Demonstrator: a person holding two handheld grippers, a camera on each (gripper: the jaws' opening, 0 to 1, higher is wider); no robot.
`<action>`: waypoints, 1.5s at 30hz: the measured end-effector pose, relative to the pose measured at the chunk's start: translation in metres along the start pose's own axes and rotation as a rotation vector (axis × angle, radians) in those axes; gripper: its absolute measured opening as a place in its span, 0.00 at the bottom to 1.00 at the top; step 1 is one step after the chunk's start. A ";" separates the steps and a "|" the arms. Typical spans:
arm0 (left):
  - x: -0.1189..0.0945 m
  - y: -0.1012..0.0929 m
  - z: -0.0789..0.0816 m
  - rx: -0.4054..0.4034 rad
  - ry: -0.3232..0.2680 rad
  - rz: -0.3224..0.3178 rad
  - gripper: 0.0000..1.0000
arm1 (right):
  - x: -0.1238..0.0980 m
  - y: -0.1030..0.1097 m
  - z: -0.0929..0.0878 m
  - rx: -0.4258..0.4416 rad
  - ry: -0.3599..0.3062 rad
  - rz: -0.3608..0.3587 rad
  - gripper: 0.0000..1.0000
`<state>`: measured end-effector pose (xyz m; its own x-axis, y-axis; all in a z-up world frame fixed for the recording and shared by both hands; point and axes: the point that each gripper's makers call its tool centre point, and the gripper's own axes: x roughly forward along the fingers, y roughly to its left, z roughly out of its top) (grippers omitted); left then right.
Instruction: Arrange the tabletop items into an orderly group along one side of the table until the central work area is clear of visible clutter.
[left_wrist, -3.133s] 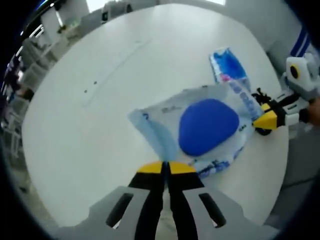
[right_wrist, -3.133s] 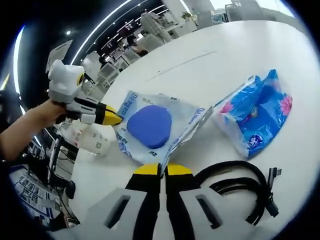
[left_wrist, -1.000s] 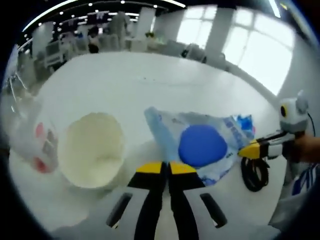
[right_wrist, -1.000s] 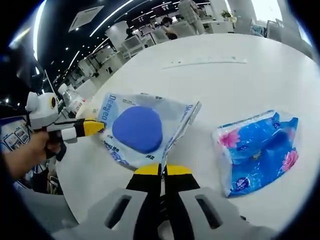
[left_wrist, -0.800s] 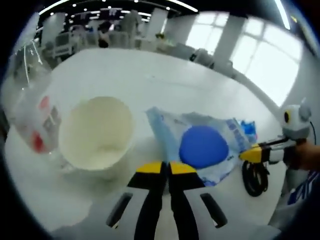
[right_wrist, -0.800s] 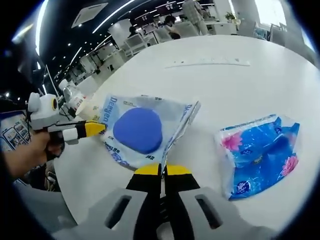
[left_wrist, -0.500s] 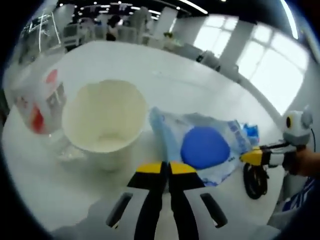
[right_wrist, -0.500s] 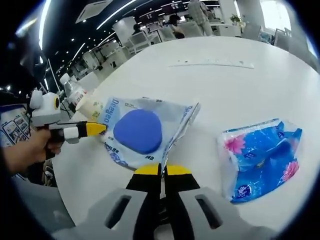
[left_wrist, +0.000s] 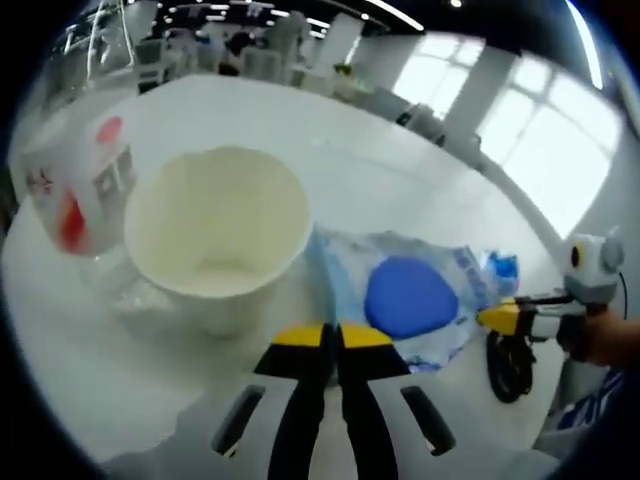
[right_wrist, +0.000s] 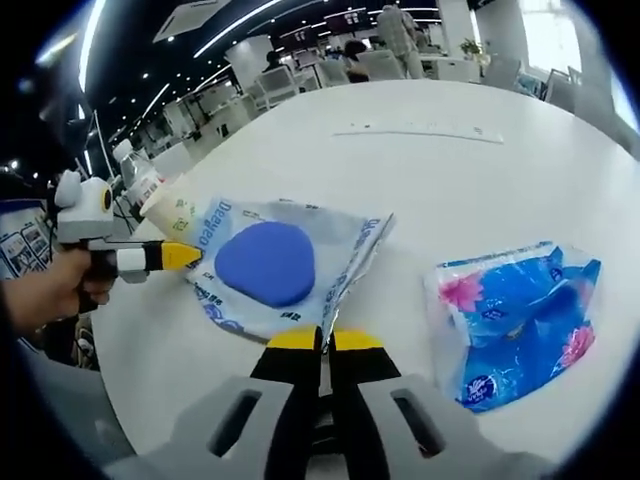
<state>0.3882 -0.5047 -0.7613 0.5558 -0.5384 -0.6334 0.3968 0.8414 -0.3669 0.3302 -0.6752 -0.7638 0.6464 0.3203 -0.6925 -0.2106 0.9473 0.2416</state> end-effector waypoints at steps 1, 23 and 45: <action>0.000 0.000 0.000 -0.001 0.001 -0.001 0.01 | 0.000 -0.001 0.000 0.001 -0.001 -0.004 0.01; -0.006 0.001 0.001 0.061 -0.006 0.023 0.04 | -0.001 0.000 0.002 -0.061 -0.024 -0.014 0.05; -0.036 -0.014 -0.001 0.209 -0.019 0.027 0.25 | -0.025 0.009 0.008 -0.138 -0.079 0.011 0.18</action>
<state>0.3618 -0.4967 -0.7337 0.5814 -0.5181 -0.6273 0.5235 0.8285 -0.1990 0.3176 -0.6751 -0.7391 0.6983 0.3340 -0.6331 -0.3133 0.9379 0.1492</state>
